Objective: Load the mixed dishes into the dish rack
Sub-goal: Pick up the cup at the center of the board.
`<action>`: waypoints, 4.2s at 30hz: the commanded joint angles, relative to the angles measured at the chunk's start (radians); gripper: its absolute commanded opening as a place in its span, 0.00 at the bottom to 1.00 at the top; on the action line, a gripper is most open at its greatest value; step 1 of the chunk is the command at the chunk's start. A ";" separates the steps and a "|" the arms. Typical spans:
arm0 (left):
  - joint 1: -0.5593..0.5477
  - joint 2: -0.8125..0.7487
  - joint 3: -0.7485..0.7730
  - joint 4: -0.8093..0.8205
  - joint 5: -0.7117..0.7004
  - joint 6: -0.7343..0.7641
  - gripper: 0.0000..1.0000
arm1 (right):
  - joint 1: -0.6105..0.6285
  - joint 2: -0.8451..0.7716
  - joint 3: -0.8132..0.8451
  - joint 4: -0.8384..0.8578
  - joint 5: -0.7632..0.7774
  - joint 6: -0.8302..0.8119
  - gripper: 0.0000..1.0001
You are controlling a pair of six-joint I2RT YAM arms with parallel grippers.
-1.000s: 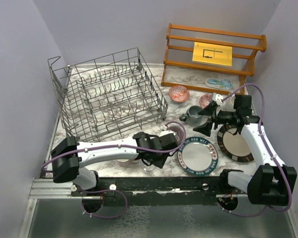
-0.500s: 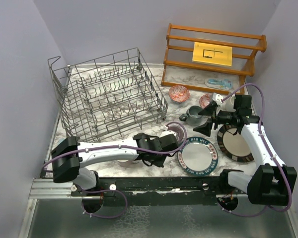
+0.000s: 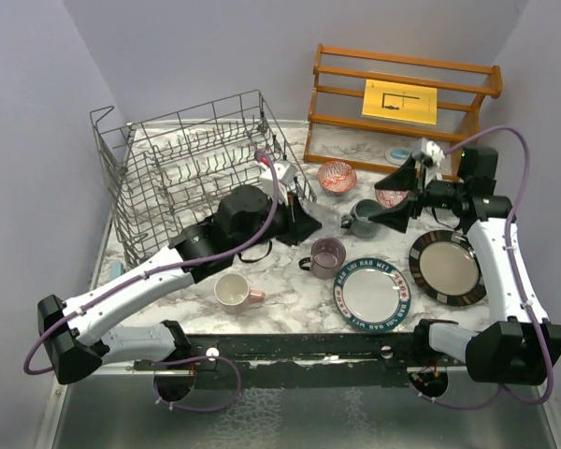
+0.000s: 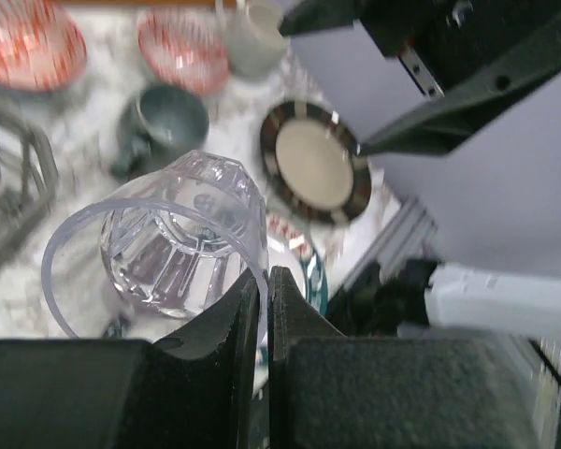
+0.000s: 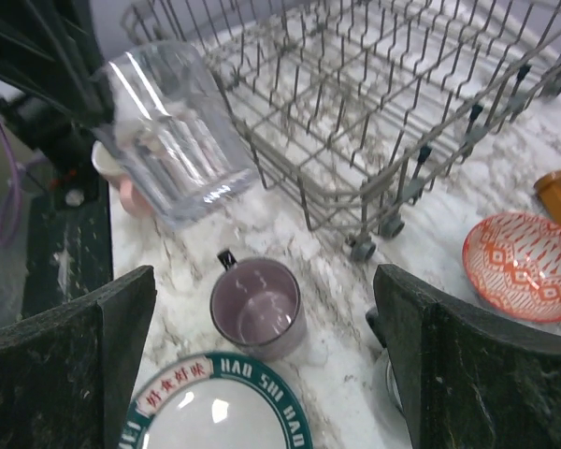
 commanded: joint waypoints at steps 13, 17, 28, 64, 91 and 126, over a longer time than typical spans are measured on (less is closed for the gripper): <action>0.101 0.115 -0.184 1.111 -0.130 -0.031 0.00 | -0.030 0.024 -0.093 1.090 -0.003 1.709 1.00; 0.088 0.188 -0.172 1.257 -0.147 -0.015 0.00 | -0.030 0.054 -0.074 1.111 0.031 1.833 1.00; -0.053 0.363 -0.085 1.493 -0.293 0.222 0.00 | -0.013 0.062 -0.101 1.195 0.087 1.943 1.00; -0.105 0.502 -0.066 1.566 -0.295 0.163 0.00 | 0.032 0.086 -0.122 1.371 0.129 2.040 0.96; -0.104 0.556 -0.086 1.581 -0.256 0.140 0.00 | 0.039 0.096 -0.157 1.483 0.147 2.046 0.75; 0.000 -0.117 -0.360 0.655 0.010 0.280 0.83 | 0.018 0.063 -0.200 1.068 -0.213 0.880 0.26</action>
